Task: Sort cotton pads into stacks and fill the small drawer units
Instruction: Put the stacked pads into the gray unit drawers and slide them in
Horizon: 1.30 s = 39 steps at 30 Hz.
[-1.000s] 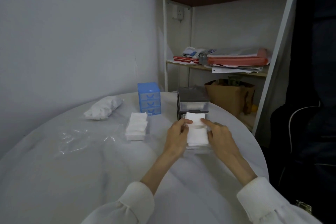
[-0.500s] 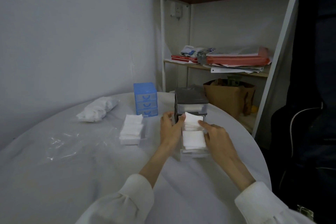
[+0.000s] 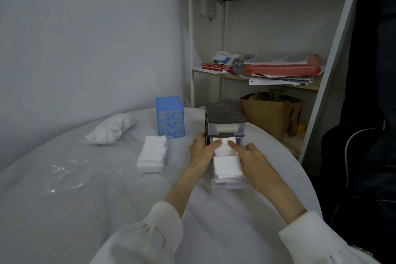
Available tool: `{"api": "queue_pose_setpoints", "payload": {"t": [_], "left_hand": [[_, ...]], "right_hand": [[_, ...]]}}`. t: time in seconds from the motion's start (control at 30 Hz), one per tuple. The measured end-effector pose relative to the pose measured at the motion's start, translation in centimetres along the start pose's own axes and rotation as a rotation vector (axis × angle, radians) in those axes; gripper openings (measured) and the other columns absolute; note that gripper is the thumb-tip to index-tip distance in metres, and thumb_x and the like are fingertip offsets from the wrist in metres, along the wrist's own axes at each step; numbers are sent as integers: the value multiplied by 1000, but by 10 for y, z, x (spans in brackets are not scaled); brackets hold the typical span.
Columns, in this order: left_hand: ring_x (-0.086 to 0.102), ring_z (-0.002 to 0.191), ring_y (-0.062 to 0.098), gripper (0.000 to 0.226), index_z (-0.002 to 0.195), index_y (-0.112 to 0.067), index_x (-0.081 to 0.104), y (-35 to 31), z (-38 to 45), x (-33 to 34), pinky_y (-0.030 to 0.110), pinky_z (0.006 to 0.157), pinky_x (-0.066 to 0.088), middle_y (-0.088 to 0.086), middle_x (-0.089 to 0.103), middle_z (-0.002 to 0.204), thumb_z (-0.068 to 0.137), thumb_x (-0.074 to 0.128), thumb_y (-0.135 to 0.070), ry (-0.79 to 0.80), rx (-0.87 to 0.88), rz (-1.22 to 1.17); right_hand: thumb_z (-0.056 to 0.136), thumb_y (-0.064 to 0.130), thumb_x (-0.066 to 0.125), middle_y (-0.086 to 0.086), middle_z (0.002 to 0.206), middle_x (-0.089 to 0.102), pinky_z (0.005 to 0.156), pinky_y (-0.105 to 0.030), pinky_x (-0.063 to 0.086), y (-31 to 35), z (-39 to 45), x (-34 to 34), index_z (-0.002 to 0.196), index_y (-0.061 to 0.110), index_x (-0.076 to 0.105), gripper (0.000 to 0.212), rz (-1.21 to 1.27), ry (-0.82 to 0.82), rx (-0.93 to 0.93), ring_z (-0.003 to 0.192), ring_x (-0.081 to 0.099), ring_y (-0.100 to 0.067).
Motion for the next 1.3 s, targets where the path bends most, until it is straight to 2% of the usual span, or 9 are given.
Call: {"api": "queue_pose_setpoints", "payload": {"t": [0.17,0.27,0.4,0.57,0.77,0.9,1.0,1.1,1.3], "left_hand": [[56,90,13,35,118,-19,35,1,3,7,18,70,47,0,55,105,91,56,-13,97,-31,-106],[57,86,10,34,117,-19,35,1,5,6,18,70,47,0,56,103,91,57,-15,102,-26,-95],[57,83,12,32,114,-19,36,1,7,4,23,70,48,0,57,99,90,57,-19,113,-41,-55],[55,80,8,28,112,-22,36,-1,9,2,18,61,43,-4,55,93,91,56,-23,123,-48,-12],[56,86,16,31,114,-23,36,0,7,1,22,65,45,5,57,104,91,57,-25,152,-78,-8],[56,90,16,32,112,-22,38,-2,11,-1,23,66,47,0,56,102,89,60,-23,138,-75,12],[56,98,17,33,113,-23,41,-1,13,-3,26,78,47,-1,58,108,87,62,-27,141,-57,52],[52,109,17,47,128,-22,40,-1,16,-5,27,91,40,-1,55,121,87,61,-30,153,-43,70],[46,121,19,75,142,-32,27,-1,15,-1,27,94,36,-4,49,133,77,59,-51,211,-24,185]], "right_hand": [[101,19,32,-8,120,37,92,-29,40,-2,0,-3,149,28,15,51,101,2,0,101,44,-21],[99,12,30,-13,124,40,89,-35,40,-2,2,-2,146,24,28,49,117,-10,-21,106,45,-29],[101,16,34,-13,128,42,95,-31,39,-3,9,-3,148,26,23,49,116,13,-21,113,47,-28],[100,16,36,-16,130,45,97,-32,38,-5,17,-10,146,25,29,47,128,13,-10,115,47,-30],[100,18,38,-12,135,45,100,-31,38,-5,19,-12,144,25,33,45,183,-12,0,117,47,-27],[99,13,41,-12,128,50,96,-28,40,-8,16,-9,144,23,34,46,169,-53,-4,111,51,-25],[99,13,42,-11,131,51,98,-29,40,-10,19,-11,143,23,36,46,157,-57,3,113,51,-26],[98,11,44,-9,135,51,99,-30,41,-11,22,-18,140,24,41,45,166,-66,-16,115,52,-25],[96,10,47,-6,137,51,97,-28,41,-22,20,-17,137,26,45,45,201,-59,-37,115,53,-23]]}}
Point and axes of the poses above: each hand's wrist, its own z-axis towards the middle knuckle, its own x-axis out of the palm, y = z × x, the point moved 6 cm from there along z, towards the middle knuckle
